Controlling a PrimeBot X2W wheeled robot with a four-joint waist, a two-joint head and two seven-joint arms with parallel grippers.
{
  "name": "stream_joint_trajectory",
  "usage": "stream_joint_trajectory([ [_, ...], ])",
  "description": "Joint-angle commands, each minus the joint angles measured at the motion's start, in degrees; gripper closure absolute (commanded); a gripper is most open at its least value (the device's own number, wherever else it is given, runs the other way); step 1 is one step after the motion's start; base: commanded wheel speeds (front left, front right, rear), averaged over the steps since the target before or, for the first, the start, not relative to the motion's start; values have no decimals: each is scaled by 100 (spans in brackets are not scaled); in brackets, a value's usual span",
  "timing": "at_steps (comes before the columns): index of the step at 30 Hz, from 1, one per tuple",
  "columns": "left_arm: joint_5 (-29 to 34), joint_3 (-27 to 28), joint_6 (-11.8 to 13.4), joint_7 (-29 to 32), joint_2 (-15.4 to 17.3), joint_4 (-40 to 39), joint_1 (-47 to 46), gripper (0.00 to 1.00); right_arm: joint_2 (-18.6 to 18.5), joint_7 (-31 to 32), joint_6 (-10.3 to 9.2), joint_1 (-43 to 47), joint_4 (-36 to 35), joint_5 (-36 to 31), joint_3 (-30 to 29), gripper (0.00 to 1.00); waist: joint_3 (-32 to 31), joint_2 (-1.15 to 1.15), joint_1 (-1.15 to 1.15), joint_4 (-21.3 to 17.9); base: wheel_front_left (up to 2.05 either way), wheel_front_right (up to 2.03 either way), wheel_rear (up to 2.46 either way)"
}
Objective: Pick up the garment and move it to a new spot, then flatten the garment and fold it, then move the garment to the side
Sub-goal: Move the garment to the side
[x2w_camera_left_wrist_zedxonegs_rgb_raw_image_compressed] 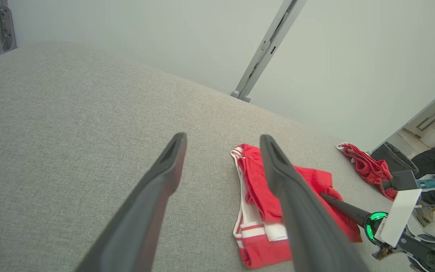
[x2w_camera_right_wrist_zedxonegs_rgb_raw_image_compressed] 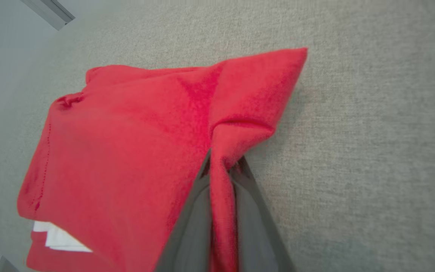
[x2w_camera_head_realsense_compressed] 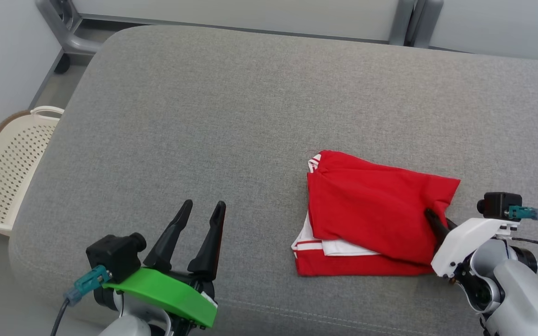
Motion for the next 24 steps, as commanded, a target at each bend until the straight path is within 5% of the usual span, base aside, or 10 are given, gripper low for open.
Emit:
stream_joint_trajectory([
  [1, 51, 33, 9, 2, 26, -12, 35, 0, -45, -29, -1, -122, -34, -23, 27, 100, 4, 0, 0, -46, 0, 0, 0],
  [24, 126, 122, -57, -86, -105, -30, -233, 0, -1055, 1407, -1, -2591, -261, -1612, -352, 100, 343, 0, 0, -1100, 0, 0, 0],
])
